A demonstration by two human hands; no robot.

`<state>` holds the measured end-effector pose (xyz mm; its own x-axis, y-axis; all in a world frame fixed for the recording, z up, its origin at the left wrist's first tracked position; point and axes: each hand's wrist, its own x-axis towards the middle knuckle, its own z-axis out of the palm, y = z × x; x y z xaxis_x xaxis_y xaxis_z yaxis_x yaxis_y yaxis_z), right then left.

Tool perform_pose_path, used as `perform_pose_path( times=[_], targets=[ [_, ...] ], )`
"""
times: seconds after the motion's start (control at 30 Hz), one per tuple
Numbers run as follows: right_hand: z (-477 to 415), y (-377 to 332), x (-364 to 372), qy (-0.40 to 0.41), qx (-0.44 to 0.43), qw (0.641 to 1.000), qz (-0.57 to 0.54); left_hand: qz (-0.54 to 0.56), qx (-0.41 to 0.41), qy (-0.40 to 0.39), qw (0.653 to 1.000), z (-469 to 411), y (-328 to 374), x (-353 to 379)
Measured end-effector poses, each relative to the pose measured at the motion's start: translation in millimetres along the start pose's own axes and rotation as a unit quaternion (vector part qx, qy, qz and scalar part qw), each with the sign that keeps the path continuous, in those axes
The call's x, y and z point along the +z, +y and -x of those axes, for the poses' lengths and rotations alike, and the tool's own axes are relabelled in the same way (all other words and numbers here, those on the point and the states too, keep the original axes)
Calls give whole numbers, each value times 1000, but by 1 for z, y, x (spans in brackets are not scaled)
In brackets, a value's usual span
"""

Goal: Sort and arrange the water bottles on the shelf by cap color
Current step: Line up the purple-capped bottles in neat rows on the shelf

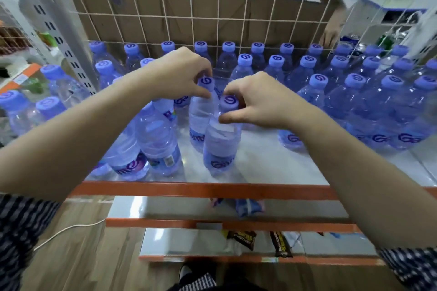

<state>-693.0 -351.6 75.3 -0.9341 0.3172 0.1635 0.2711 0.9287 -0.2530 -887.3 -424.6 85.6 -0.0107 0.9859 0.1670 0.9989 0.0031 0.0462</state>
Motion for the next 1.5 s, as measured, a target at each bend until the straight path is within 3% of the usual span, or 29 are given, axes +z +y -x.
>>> perform_pose_path(
  times=[0.3, 0.43, 0.6, 0.8, 1.17, 1.5],
  targets=[
    [5, 50, -28, -21, 13, 998, 64, 52, -22, 48, 997, 0, 30, 11],
    [11, 70, -21, -22, 38, 998, 41, 71, -38, 81, 994, -5, 40, 19],
    [11, 78, -23, -31, 40, 999, 18, 84, -40, 72, 993, -15, 45, 20],
    [6, 72, -13, 30, 46, 997, 62, 76, -10, 26, 997, -14, 38, 13],
    [3, 94, -34, -12, 67, 995, 78, 64, -10, 65, 996, -42, 42, 24],
    [3, 107, -33, 4, 44, 996, 83, 70, -43, 57, 995, -54, 47, 30]
  ],
)
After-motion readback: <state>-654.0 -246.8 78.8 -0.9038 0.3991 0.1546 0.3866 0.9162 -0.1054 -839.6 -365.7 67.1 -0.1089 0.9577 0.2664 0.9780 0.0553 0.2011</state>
